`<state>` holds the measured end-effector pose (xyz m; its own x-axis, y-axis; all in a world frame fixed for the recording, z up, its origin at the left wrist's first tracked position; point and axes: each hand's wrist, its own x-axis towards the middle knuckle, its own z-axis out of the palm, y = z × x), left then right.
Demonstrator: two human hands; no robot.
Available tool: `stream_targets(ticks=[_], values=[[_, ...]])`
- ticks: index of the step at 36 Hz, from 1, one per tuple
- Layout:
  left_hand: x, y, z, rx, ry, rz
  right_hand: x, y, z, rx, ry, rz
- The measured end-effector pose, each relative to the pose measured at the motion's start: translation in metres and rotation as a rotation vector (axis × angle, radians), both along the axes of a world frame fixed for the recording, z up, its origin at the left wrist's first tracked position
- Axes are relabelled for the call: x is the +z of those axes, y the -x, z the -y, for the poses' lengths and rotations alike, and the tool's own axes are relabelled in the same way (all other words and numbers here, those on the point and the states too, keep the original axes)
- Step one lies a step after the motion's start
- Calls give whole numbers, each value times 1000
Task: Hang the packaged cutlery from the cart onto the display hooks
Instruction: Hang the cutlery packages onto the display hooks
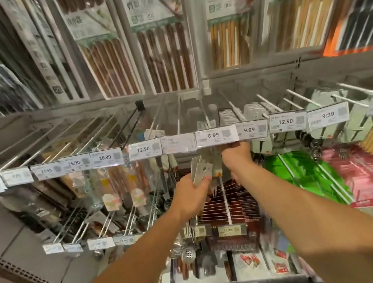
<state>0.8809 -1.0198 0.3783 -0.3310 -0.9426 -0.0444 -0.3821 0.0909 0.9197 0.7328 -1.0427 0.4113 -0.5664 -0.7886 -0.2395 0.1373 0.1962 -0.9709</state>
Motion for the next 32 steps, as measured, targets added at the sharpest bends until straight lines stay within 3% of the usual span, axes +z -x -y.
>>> stream_targets(ticks=[7,12,19,32], values=[[-5,-9,1,12,-45,-173,-5,-4,8,40,-141,-65],[-11,-7,3,71,-95,-270,-22,-9,-15,112,-1,-236],[-14,2,-2,72,-41,-289,-31,-11,-48,401,105,-107],[-14,4,-13,108,-84,-330,-34,-5,-58,265,163,126]])
